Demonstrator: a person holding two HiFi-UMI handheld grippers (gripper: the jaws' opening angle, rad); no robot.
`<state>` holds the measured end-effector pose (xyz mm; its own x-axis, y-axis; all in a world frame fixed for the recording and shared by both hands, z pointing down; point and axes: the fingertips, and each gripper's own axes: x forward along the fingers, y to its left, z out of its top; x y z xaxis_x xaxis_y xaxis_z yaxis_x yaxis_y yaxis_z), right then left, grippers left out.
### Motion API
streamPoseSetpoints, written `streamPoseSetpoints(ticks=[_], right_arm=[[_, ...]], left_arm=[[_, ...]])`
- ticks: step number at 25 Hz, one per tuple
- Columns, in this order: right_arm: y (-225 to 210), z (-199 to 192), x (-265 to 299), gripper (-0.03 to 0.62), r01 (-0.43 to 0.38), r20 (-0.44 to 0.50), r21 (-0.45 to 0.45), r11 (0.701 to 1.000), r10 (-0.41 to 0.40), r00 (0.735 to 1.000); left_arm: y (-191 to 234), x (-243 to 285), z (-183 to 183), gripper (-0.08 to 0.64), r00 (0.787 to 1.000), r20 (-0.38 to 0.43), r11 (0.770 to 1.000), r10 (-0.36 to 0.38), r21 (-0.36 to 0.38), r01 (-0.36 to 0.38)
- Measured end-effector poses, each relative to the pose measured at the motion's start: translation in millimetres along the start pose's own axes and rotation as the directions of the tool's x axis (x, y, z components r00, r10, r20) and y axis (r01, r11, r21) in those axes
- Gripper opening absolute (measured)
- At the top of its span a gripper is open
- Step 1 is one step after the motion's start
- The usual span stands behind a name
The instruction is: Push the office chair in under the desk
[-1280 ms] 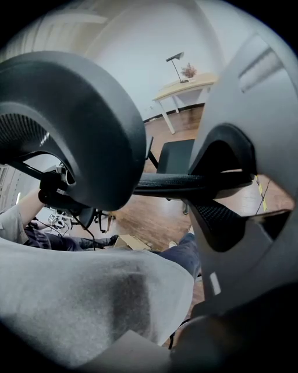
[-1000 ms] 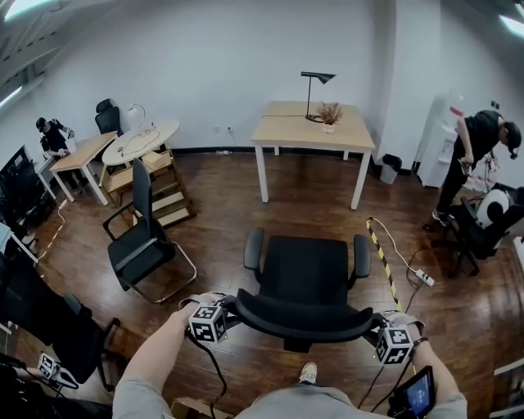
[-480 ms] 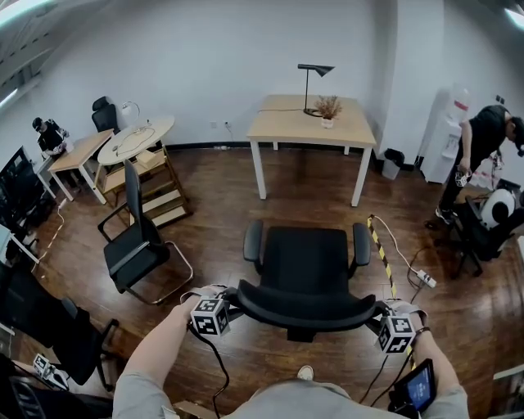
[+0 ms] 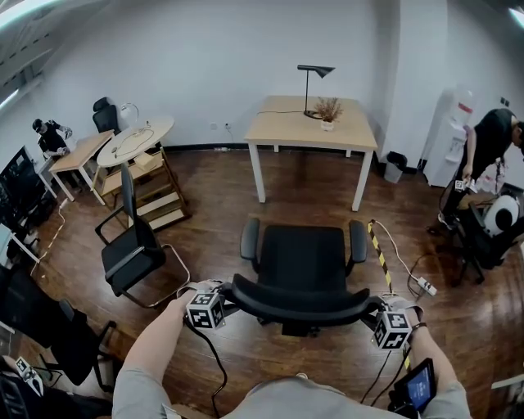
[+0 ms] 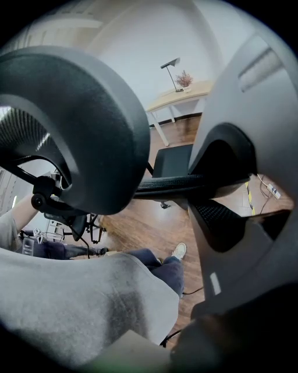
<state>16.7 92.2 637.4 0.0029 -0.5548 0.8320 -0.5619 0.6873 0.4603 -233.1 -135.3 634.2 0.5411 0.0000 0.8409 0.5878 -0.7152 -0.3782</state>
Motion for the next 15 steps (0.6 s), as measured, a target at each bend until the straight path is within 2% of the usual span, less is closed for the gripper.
streamPoseSetpoints(ticks=[8, 15], right_arm=[[-38, -11, 20, 0.141, -0.003, 0.004, 0.0, 1.0, 0.003, 1.0], [-77, -20, 42, 0.143, 0.005, -0.004, 0.007, 1.0, -0.004, 1.0]], left_arm=[[37, 19, -6, 0.144, 1.0, -0.019, 1.0, 0.001, -0.02, -0.002], [78, 34, -10, 0.143, 1.0, -0.009, 1.0, 0.003, -0.007, -0.003]])
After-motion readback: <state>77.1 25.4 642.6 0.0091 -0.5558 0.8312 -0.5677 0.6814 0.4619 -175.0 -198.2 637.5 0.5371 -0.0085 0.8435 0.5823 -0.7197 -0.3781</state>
